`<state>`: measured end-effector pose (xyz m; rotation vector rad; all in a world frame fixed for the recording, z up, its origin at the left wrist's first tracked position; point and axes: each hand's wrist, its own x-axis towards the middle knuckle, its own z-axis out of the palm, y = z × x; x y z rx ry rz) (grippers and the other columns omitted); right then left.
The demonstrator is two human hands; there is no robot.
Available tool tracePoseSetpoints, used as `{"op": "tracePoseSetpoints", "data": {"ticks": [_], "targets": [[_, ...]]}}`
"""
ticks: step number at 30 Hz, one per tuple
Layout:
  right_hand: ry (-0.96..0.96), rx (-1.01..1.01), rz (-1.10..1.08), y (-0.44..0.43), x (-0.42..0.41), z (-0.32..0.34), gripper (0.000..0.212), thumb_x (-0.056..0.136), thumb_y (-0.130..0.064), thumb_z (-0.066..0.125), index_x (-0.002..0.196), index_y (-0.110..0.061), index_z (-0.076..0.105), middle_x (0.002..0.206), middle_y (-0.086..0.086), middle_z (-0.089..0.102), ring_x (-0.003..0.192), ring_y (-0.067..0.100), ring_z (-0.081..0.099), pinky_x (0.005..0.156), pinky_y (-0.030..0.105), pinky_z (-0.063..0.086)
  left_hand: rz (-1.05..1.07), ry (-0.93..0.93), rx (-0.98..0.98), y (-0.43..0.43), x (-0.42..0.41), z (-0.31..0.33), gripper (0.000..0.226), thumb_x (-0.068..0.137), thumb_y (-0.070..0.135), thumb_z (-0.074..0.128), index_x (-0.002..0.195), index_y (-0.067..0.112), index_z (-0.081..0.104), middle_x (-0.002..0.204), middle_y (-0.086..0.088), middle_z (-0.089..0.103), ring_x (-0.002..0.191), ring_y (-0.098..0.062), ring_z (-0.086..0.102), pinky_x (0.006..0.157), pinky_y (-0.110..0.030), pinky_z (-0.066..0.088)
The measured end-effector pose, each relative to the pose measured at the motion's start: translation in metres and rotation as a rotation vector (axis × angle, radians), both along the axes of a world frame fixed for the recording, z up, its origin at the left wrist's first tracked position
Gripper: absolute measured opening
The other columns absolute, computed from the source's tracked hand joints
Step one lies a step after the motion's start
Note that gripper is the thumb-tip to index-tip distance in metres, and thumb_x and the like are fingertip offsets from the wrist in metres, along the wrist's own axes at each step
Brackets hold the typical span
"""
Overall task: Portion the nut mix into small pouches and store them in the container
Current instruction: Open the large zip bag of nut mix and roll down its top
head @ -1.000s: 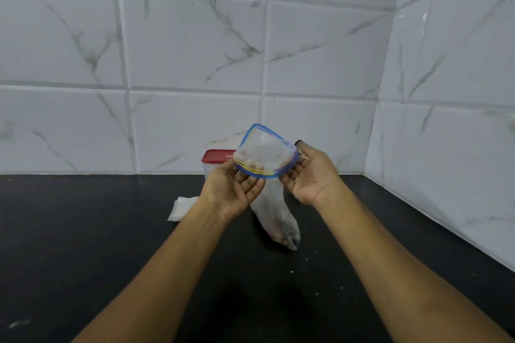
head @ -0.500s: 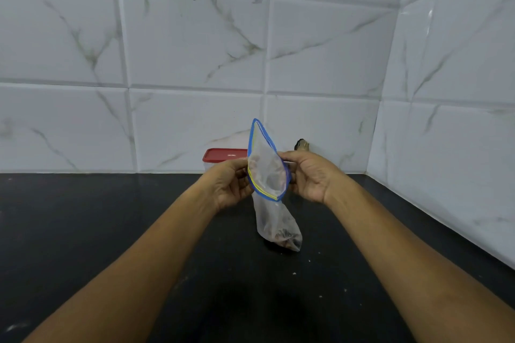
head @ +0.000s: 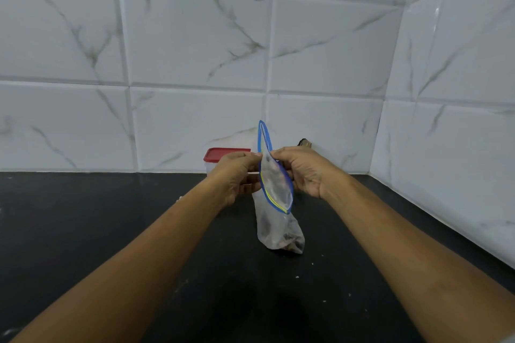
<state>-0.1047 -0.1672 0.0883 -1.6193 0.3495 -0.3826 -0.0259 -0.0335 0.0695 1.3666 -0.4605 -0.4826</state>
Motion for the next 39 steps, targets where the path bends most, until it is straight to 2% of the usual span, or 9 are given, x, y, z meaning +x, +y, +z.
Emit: {"op": "tracePoseSetpoints", "data": {"ticks": [5,8,12,16,20,24,31,34,39], "targets": [[0.003,-0.008,0.025,0.000,0.002,0.000,0.027,0.097,-0.027,0.070,0.105,-0.001,0.077,0.100,0.020,0.077,0.085,0.027,0.070,0.089,0.043,0.059,0.147,-0.067,-0.051,-0.004,0.011,0.009,0.039,0.098,0.008,0.065,0.134,0.012,0.053,0.120,-0.015,0.069,0.090,-0.024,0.073,0.055,-0.028,0.057],[0.026,-0.052,0.023,-0.001,0.003,0.000,0.024,0.097,-0.025,0.070,0.101,-0.003,0.077,0.089,0.016,0.074,0.076,0.024,0.068,0.075,0.038,0.058,0.199,-0.093,-0.060,-0.003,0.016,0.023,0.039,0.097,0.001,0.062,0.133,0.016,0.055,0.112,-0.014,0.070,0.083,-0.021,0.071,0.053,-0.026,0.057],[-0.004,-0.086,0.004,-0.002,0.002,0.008,0.012,0.097,-0.015,0.067,0.102,-0.005,0.071,0.079,0.006,0.072,0.060,0.015,0.069,0.054,0.028,0.056,0.182,-0.151,-0.017,-0.004,0.020,0.033,0.026,0.096,0.002,0.064,0.119,0.013,0.066,0.097,-0.008,0.069,0.080,-0.020,0.067,0.066,-0.030,0.060],[-0.060,-0.158,-0.062,0.000,0.008,0.024,0.022,0.093,-0.018,0.076,0.109,-0.007,0.066,0.099,0.013,0.074,0.076,0.023,0.073,0.055,0.028,0.058,0.202,-0.238,0.041,-0.009,0.022,0.029,0.019,0.096,0.014,0.068,0.116,0.013,0.069,0.107,-0.008,0.070,0.090,-0.022,0.068,0.074,-0.033,0.059],[-0.076,-0.307,-0.111,0.002,0.016,0.036,0.026,0.092,-0.018,0.078,0.111,-0.006,0.066,0.098,0.010,0.073,0.076,0.022,0.071,0.053,0.028,0.057,0.256,-0.344,0.064,-0.010,0.024,0.028,0.017,0.097,0.028,0.069,0.104,0.013,0.069,0.095,-0.004,0.070,0.081,-0.019,0.068,0.064,-0.027,0.056],[-0.086,-0.441,-0.143,0.000,0.023,0.039,0.007,0.097,-0.014,0.069,0.094,-0.008,0.070,0.096,0.009,0.072,0.076,0.021,0.069,0.056,0.030,0.056,0.266,-0.417,0.027,-0.006,0.029,0.033,0.019,0.094,0.013,0.071,0.112,0.017,0.066,0.094,-0.004,0.072,0.080,-0.019,0.071,0.062,-0.031,0.060],[-0.046,-0.277,-0.123,-0.005,0.022,0.039,0.015,0.099,-0.012,0.061,0.094,-0.002,0.071,0.083,0.013,0.071,0.069,0.023,0.067,0.056,0.030,0.056,0.273,-0.590,0.139,-0.002,0.038,0.038,0.011,0.098,0.021,0.067,0.093,0.015,0.074,0.083,-0.001,0.072,0.064,-0.013,0.063,0.055,-0.023,0.051],[-0.026,-0.146,-0.106,-0.013,0.023,0.037,0.016,0.100,-0.014,0.060,0.092,-0.004,0.070,0.079,0.011,0.069,0.063,0.020,0.065,0.058,0.032,0.058,0.157,-0.449,0.111,0.000,0.038,0.041,0.020,0.102,0.020,0.062,0.097,0.005,0.073,0.081,-0.005,0.068,0.065,-0.014,0.058,0.051,-0.020,0.052],[-0.019,0.114,-0.054,-0.014,0.022,0.032,0.013,0.098,-0.004,0.063,0.089,0.003,0.070,0.067,0.011,0.066,0.051,0.018,0.062,0.049,0.029,0.055,-0.024,0.104,0.021,0.001,0.037,0.045,0.024,0.103,0.020,0.059,0.083,0.011,0.070,0.065,-0.001,0.067,0.058,-0.014,0.061,0.052,-0.026,0.056]]}}
